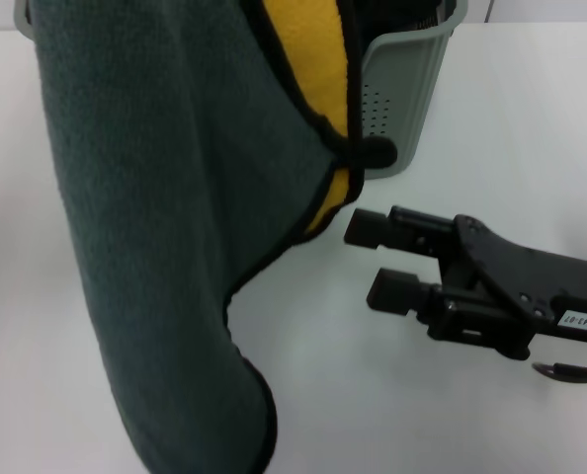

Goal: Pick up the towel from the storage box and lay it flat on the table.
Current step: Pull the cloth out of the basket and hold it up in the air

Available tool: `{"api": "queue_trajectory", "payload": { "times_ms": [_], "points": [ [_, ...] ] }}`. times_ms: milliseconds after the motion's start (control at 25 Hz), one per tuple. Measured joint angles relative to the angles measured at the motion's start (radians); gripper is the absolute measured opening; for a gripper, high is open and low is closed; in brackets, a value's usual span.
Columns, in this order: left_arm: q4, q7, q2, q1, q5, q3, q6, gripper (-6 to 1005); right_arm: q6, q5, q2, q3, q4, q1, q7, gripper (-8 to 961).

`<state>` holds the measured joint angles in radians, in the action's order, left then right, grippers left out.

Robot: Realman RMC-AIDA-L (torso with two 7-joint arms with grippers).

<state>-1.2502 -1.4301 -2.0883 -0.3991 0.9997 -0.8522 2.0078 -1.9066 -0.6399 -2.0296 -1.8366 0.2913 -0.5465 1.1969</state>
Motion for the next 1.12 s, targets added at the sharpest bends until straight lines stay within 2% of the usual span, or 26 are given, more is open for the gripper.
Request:
{"api": "queue_trajectory", "payload": {
  "times_ms": [200, 720, 1120],
  "points": [
    [0.000, 0.000, -0.001, -0.003, -0.002, -0.004, 0.000, 27, 0.003, 0.002, 0.000, -0.014, 0.002, -0.020, 0.009, 618],
    [0.000, 0.006, -0.001, -0.004, 0.000, -0.028, 0.000, 27, 0.011, 0.007, 0.005, 0.024, 0.000, -0.085, -0.003, 614],
    [0.031, 0.037, -0.001, 0.004, 0.005, -0.034, -0.001, 27, -0.040, 0.007, 0.013, 0.077, 0.002, -0.083, -0.012, 611]
  ]
}}
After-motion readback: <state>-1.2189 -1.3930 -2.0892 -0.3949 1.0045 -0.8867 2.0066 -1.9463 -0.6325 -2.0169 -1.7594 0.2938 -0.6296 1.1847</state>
